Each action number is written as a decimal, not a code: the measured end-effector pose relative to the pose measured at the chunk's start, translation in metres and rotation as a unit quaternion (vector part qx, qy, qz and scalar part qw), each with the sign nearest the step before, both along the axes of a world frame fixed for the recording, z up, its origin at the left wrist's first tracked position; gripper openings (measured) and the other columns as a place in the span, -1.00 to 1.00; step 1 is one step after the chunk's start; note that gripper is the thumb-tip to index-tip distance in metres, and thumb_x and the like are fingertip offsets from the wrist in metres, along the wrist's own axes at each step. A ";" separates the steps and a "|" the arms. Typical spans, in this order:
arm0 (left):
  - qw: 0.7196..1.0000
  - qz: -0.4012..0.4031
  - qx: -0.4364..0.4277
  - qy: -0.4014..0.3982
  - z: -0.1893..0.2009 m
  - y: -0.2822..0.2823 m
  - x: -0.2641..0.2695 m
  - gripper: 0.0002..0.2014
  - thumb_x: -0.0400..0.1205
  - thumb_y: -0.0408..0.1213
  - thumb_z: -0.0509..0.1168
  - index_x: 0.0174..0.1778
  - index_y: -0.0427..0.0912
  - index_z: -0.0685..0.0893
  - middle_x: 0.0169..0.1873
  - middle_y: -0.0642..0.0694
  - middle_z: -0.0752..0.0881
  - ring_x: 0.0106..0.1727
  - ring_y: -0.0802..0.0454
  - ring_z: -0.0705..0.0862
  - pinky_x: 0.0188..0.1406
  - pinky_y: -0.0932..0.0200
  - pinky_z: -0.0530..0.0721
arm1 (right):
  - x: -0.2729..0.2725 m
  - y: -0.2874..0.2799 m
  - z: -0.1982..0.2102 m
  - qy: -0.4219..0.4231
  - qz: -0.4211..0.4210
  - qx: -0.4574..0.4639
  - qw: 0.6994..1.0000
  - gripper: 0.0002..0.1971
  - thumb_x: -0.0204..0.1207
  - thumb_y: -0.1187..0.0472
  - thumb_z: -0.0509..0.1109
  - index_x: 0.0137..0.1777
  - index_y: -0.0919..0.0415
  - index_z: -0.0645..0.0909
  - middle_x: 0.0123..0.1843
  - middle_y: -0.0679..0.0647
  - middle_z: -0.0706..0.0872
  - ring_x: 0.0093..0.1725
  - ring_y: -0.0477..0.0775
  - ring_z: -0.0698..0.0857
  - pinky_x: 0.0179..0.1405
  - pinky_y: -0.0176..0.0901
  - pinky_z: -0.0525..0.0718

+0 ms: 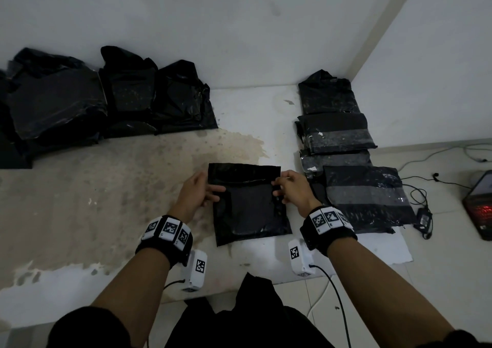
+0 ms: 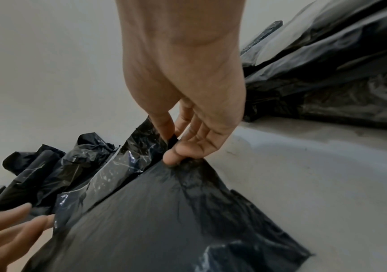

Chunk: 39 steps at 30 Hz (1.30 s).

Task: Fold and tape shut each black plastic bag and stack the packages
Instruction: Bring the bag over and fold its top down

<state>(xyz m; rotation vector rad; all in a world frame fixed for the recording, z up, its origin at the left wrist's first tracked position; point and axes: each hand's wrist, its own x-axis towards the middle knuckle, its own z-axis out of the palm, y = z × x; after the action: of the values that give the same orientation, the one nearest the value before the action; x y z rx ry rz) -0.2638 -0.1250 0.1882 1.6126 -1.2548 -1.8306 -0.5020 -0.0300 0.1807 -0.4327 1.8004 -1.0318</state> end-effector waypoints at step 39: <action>0.817 -0.216 -0.482 -0.230 -0.031 0.080 -0.011 -0.52 0.79 -0.03 0.02 0.56 -0.16 0.53 0.58 -0.13 0.48 0.55 -0.13 0.43 0.51 -0.10 0.41 | 0.016 0.040 -0.036 0.295 0.136 -0.080 0.942 -0.65 0.61 0.50 0.24 0.18 0.09 0.67 0.26 0.10 0.55 0.19 -0.11 0.53 0.41 -0.06 0.56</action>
<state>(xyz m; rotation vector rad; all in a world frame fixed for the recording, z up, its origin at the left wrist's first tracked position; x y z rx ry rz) -0.2746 -0.0451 0.1568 1.2027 -2.3876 -0.6407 -0.4865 0.0099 0.1445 -1.1577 2.0976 -0.9097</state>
